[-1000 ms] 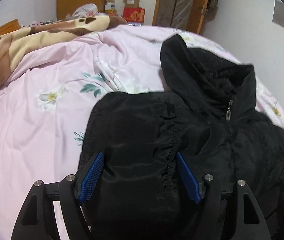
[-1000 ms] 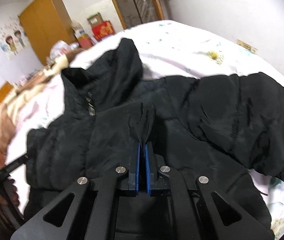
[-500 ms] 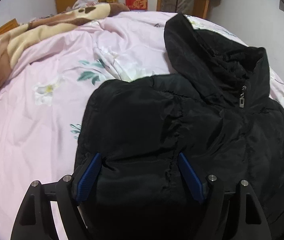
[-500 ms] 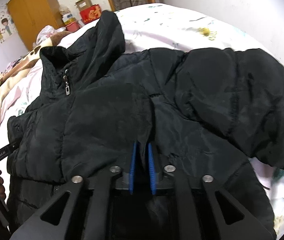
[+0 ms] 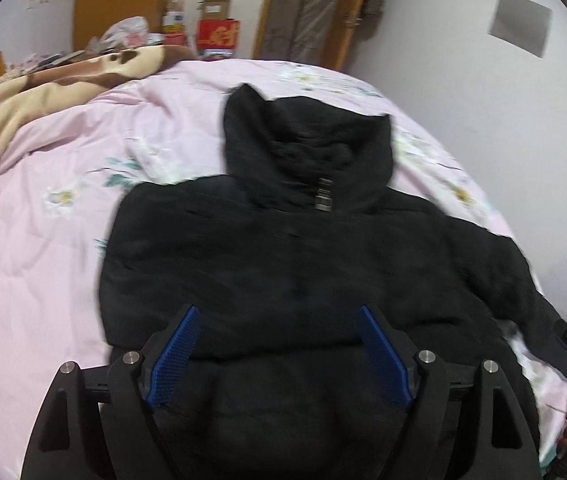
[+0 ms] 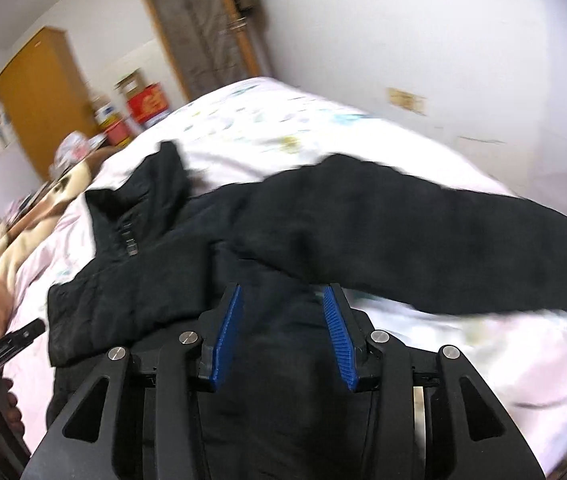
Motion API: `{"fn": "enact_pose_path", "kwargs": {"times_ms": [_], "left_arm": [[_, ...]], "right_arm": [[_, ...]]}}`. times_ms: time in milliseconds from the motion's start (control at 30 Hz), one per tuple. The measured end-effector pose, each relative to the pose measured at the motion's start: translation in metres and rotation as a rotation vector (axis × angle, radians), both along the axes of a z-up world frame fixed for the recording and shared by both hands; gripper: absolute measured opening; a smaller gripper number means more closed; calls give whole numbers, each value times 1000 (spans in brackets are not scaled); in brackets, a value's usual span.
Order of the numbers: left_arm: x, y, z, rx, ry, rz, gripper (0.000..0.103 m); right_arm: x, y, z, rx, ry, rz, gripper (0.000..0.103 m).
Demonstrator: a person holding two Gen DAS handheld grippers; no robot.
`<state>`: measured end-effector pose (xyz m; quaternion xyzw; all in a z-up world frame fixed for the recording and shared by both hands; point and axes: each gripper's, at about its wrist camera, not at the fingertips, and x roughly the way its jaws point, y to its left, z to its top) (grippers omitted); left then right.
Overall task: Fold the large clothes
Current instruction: 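Move the right tool to the other sleeve and grasp its cuff, then lift the held sleeve with the right tool toward the jacket body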
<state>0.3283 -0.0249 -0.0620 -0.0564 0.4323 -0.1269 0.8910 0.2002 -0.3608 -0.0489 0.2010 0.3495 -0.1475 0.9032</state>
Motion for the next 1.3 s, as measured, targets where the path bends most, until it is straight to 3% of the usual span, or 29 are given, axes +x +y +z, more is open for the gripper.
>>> {"fn": "enact_pose_path", "kwargs": {"times_ms": [67,233,400,533,733,867,1000,1033,1067,1133,1200,1300], "left_arm": [[-11,-15,0,-6,-7,-34,81],[-27,-52,-7,-24,26,-97,81],[-35,-80,-7,11,14,-133,81],[-39,-98,1,-2,4,-169,81],[-45,-129,7,-27,2,-207,81],[-47,-147,-2,4,23,-238,81],[-46,-156,-13,35,57,-257,81],[-46,-157,-14,41,58,-256,81],[-45,-157,-15,44,60,-252,81],[-44,-155,-16,42,64,-249,81],[-44,-152,-15,42,64,-238,81],[-44,-146,-13,38,61,-231,81]], "right_arm": [[-21,-19,-4,-1,6,-63,53],[-73,-76,-18,5,59,-258,54],[-98,-122,-24,2,63,-400,55],[-111,-153,-28,-5,65,-501,64],[-109,-175,-36,-22,111,-562,69],[-94,-186,-50,-32,188,-556,71],[-96,-189,-54,-22,189,-533,71],[-96,-189,-54,-33,184,-523,68],[-96,-187,-52,-43,177,-510,54],[-92,-185,-48,-81,187,-498,44],[-89,-182,-44,-99,176,-481,26],[-88,-179,-37,-119,156,-472,19]]}}
